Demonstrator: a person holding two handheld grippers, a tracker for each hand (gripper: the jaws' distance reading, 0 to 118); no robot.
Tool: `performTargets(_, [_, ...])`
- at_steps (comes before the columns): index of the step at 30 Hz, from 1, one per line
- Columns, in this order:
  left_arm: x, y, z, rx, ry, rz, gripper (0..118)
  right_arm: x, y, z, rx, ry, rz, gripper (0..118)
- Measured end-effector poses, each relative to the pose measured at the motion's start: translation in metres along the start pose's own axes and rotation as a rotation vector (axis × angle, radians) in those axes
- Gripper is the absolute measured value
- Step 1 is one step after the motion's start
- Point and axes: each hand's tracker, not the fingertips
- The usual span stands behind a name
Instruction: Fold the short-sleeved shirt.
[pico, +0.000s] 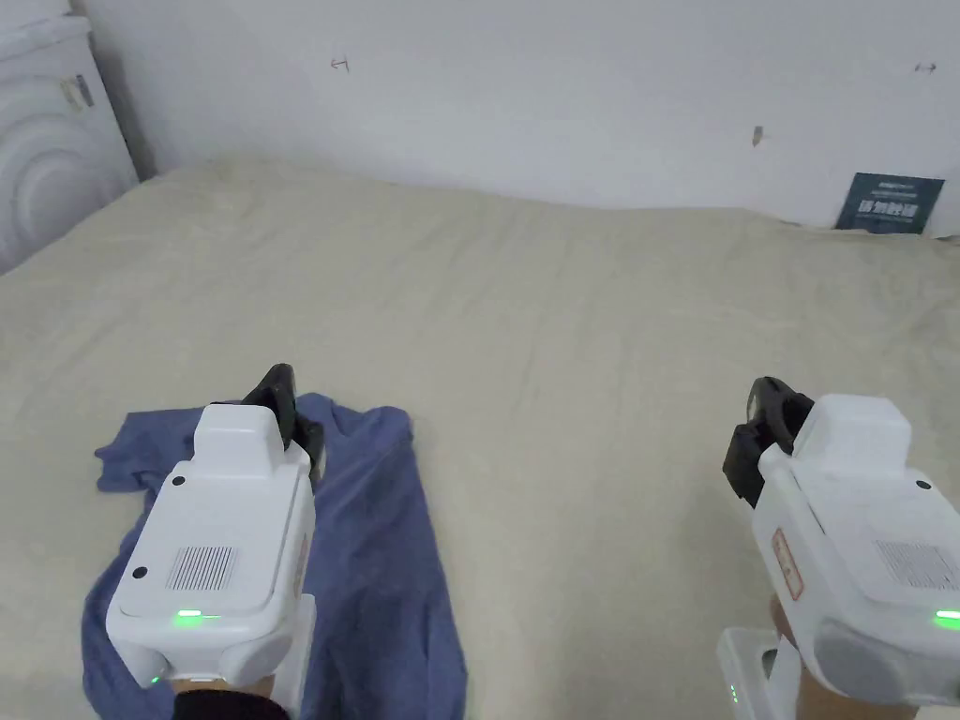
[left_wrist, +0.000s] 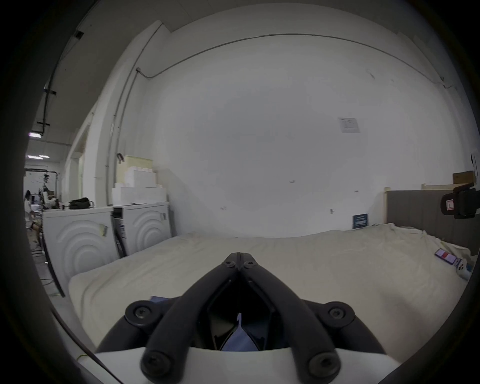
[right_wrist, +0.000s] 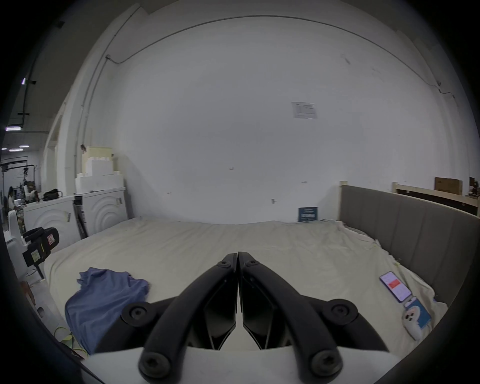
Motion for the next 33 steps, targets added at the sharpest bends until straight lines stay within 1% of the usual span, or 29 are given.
performTargets(10, [-0.085, -0.006, 0.033, -0.025, 0.220, -0.033, 0, -0.091, 0.001, -0.027, 0.002, 0.222, 0.015, 0])
performTargets(13, [-0.105, -0.008, 0.043, -0.033, 0.262, -0.030, 0, -0.113, 0.000, -0.029, 0.001, 0.264, 0.019, 0])
performTargets(17, [-0.125, -0.009, 0.053, -0.042, 0.302, -0.021, 0, -0.132, -0.001, -0.029, -0.001, 0.302, 0.019, 0])
performTargets(21, [-0.134, -0.011, 0.060, -0.039, 0.326, -0.018, 0, -0.145, 0.001, -0.024, -0.004, 0.319, 0.022, 0])
performTargets(26, [-0.136, -0.011, 0.054, -0.049, 0.323, 0.000, 0, -0.147, 0.003, -0.021, -0.008, 0.318, 0.027, 0])
performTargets(29, [-0.131, -0.010, 0.042, -0.072, 0.287, 0.007, 0, -0.140, 0.003, -0.021, -0.011, 0.301, 0.031, 0])
performTargets(33, [-0.121, -0.015, 0.014, -0.154, 0.173, 0.026, 0, -0.132, 0.004, -0.020, -0.020, 0.271, 0.036, 0])
